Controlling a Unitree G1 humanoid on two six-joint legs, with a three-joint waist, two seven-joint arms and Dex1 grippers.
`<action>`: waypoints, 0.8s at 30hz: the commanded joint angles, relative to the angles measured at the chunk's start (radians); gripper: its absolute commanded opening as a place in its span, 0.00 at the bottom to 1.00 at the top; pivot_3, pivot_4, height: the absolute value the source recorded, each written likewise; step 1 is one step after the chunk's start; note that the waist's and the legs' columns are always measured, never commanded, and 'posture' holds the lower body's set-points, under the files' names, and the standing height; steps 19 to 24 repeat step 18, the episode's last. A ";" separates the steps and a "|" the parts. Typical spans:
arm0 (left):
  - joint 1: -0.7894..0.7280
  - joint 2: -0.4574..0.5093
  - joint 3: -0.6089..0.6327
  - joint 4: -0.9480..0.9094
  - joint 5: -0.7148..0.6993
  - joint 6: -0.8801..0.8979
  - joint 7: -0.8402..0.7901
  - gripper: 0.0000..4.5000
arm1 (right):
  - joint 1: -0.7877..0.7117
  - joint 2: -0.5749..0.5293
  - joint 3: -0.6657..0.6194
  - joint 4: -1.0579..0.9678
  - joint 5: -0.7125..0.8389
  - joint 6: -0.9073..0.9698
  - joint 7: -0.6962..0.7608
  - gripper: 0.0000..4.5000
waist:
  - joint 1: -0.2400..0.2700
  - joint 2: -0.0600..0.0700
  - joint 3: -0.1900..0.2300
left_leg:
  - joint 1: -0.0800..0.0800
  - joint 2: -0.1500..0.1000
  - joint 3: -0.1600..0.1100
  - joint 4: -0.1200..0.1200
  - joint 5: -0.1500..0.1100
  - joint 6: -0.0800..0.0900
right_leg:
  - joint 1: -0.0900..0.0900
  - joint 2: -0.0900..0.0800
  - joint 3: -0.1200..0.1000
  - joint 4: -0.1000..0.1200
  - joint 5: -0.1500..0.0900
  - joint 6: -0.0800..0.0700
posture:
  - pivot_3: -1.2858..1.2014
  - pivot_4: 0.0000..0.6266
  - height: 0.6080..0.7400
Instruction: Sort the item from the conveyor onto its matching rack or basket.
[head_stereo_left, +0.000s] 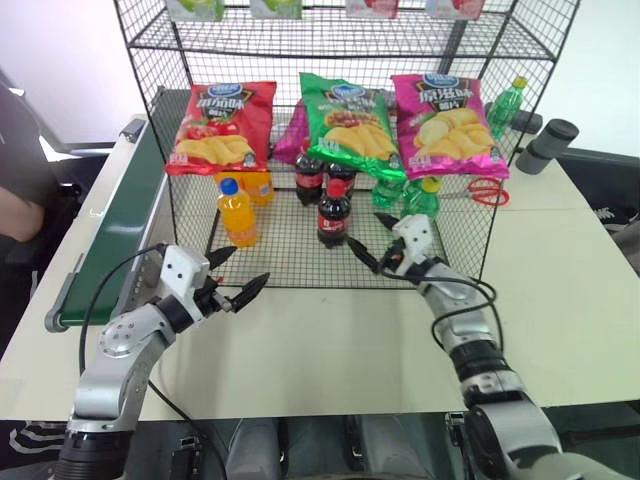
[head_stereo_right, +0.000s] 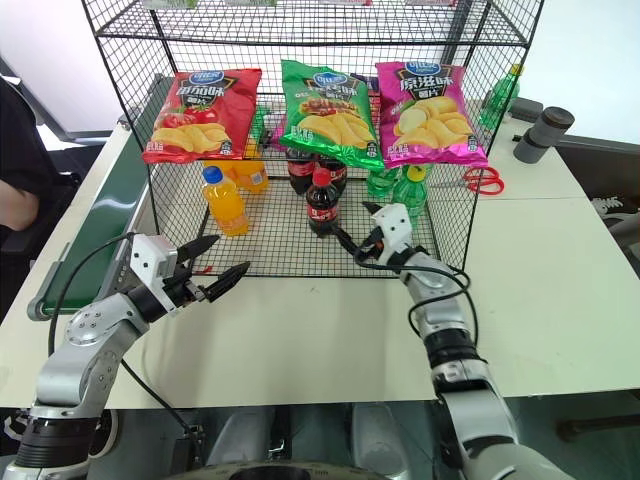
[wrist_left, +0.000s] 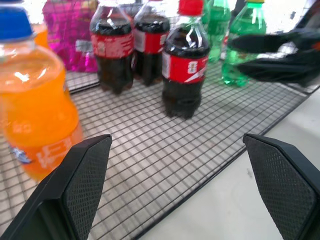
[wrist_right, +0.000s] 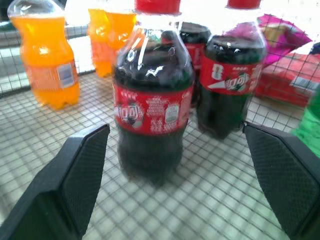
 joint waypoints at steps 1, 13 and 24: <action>0.004 0.033 0.045 -0.005 0.000 0.000 -0.001 1.00 | 0.096 -0.110 -0.065 -0.248 0.116 0.123 0.081 0.99 | 0.001 0.000 0.000 | 0.000 0.000 0.000 0.000 0.000 0.000 | 0.000 0.000 0.000 0.000 0.000 0.000 | 0.52 0.24 1.00; 0.032 0.109 0.119 0.110 -0.001 -0.050 -0.058 1.00 | 0.386 -0.370 -0.333 -0.448 0.271 0.274 0.170 0.99 | 0.009 0.001 0.000 | 0.001 0.000 0.000 -0.001 0.000 0.000 | 0.002 0.000 0.000 -0.003 0.000 0.000 | 0.52 0.24 1.00; 0.033 0.115 0.128 0.125 -0.019 -0.062 -0.084 1.00 | 0.385 -0.357 -0.326 -0.462 0.262 0.275 0.146 0.99 | 0.007 0.001 0.000 | 0.001 0.000 0.000 -0.001 0.000 0.000 | 0.003 0.000 0.000 -0.004 0.000 0.000 | 0.52 0.24 1.00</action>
